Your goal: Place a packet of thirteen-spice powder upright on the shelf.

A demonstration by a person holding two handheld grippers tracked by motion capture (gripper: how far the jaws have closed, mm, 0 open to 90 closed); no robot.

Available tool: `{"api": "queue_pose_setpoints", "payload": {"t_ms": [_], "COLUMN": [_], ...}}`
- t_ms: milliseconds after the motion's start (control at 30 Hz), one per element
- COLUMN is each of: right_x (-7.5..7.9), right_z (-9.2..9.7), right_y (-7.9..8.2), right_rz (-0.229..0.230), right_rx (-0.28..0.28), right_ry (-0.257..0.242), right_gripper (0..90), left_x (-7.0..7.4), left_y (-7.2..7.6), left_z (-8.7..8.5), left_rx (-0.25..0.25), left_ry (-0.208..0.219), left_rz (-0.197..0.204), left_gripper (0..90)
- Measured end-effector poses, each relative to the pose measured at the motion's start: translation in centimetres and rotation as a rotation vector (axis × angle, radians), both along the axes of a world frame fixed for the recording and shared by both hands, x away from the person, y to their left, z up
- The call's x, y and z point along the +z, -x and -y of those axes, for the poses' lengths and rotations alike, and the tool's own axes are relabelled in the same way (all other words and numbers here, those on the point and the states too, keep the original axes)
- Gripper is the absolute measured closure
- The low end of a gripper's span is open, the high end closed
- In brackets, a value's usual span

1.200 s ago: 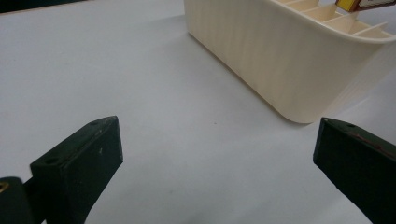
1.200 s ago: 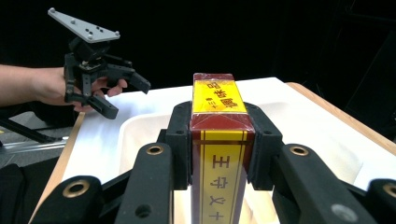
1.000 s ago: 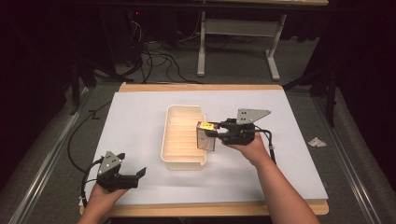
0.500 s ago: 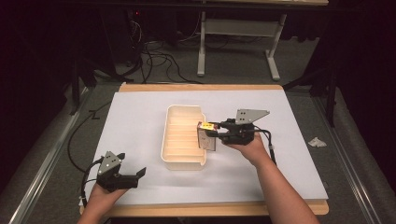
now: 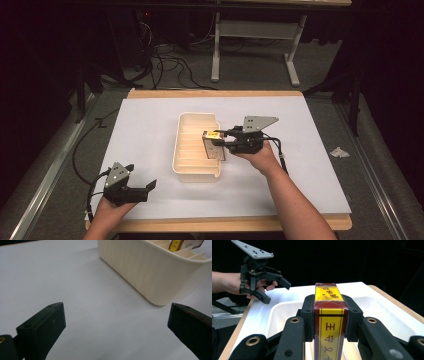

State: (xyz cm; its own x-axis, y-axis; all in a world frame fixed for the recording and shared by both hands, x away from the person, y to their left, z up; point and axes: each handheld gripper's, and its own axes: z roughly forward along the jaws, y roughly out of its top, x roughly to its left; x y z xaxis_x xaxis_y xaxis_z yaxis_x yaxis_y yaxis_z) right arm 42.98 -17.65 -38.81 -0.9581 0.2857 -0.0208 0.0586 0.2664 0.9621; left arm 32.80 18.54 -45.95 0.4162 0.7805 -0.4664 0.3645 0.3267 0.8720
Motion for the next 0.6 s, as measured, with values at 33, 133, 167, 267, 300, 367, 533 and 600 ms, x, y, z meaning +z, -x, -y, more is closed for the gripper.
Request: {"api": "queue_pose_setpoints", "payload": {"t_ms": [33,133,167,267,300,367,533,600], "right_x": [0.0,0.1,0.0,-0.1,-0.2,-0.2,-0.3,-0.4], "right_z": [-0.2,-0.7,-0.8,-1.3,-1.4,-1.6,-2.4,-2.7], "right_y": [-0.1,-0.2,-0.2,-0.3,-0.4,-0.4,-0.4,-0.5], "right_rz": [0.002,0.000,-0.005,-0.001,0.004,0.000,0.007,0.007], "right_rx": [0.000,0.002,0.001,0.000,0.004,0.000,0.003,0.005], "right_ry": [-0.003,-0.001,-0.003,-0.013,-0.008,-0.009,-0.008,-0.013], "right_gripper": [68.5,68.5,68.5,68.5,68.5,68.5,68.5,68.5], "left_x": [0.0,0.0,0.0,0.0,0.0,0.0,0.0,-0.1], "left_y": [0.0,-0.1,-0.1,-0.1,-0.1,-0.1,-0.1,-0.1], "left_z": [0.0,0.0,0.0,0.0,0.0,0.0,0.0,0.1], "left_rx": [0.001,0.002,0.000,-0.003,0.000,-0.002,-0.003,-0.008], "left_ry": [0.002,0.007,0.001,0.001,0.001,0.001,0.001,-0.005], "left_rz": [0.001,0.000,0.000,-0.002,0.000,-0.003,-0.003,-0.007], "left_gripper": [2.0,2.0,2.0,2.0,2.0,2.0,2.1,2.1]}}
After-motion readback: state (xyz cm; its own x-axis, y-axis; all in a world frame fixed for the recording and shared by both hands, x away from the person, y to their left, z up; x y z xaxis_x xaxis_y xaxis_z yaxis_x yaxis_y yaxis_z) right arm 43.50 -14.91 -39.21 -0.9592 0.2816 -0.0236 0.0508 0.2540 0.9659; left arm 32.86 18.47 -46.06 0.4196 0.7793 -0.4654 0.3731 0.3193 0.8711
